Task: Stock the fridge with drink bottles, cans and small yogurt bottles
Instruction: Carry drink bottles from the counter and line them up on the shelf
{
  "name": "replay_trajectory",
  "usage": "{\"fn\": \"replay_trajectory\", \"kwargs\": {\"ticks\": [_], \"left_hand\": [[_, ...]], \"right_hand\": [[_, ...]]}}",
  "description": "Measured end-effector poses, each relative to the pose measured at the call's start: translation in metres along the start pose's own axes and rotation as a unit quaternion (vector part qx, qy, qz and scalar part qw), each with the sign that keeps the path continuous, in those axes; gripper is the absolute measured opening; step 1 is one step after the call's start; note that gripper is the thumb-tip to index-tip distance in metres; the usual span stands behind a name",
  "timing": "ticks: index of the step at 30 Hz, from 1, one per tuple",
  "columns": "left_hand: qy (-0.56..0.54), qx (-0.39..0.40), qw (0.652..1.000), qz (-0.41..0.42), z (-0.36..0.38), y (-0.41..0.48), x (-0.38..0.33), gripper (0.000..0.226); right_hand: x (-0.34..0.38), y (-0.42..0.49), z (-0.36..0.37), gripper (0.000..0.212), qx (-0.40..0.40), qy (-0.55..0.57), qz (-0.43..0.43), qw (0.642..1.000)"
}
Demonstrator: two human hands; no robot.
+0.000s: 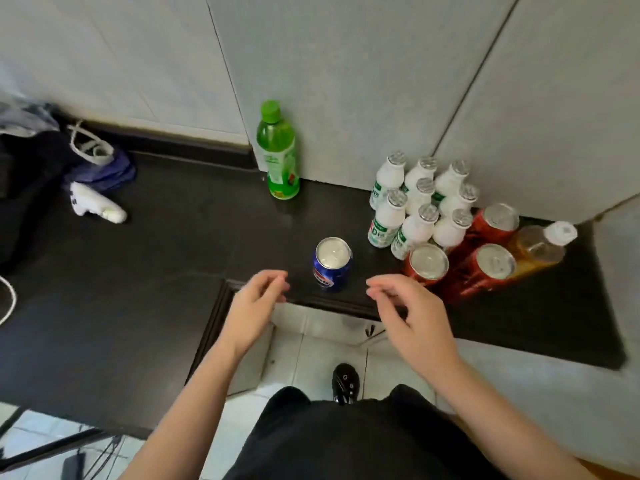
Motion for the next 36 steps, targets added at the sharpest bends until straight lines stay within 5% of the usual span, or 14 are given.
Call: {"fn": "replay_trajectory", "kwargs": {"ticks": [9, 16, 20, 28, 36], "left_hand": [[-0.002, -0.197, 0.973, 0.117, -0.042, 0.081, -0.095, 0.017], [0.046, -0.242, 0.959, 0.137, -0.023, 0.153, -0.122, 0.076], [0.017, -0.236, 0.963, 0.125, -0.016, 0.184, -0.113, 0.091], [0.002, -0.253, 0.954, 0.158, -0.011, 0.204, -0.11, 0.08], [0.046, -0.217, 0.946, 0.236, 0.001, 0.173, -0.115, 0.07]], "right_hand": [[0.025, 0.087, -0.048, 0.018, -0.104, -0.047, -0.074, 0.991], [0.007, 0.095, -0.102, 0.02, -0.22, -0.126, 0.002, 0.967], [-0.013, 0.088, -0.126, 0.023, -0.269, -0.197, 0.055, 0.941], [-0.053, 0.056, -0.162, 0.044, -0.399, -0.276, 0.18, 0.856], [-0.095, 0.037, -0.165, 0.047, -0.411, -0.148, 0.218, 0.873]]}}
Point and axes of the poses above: each hand's wrist, its own y-axis towards the middle knuckle, its own z-axis out of the palm, x = y × z, the point moved 5 cm from there along y, towards the middle knuckle, and after that the axes turned 10 degrees about y, right-handed, at the moved point
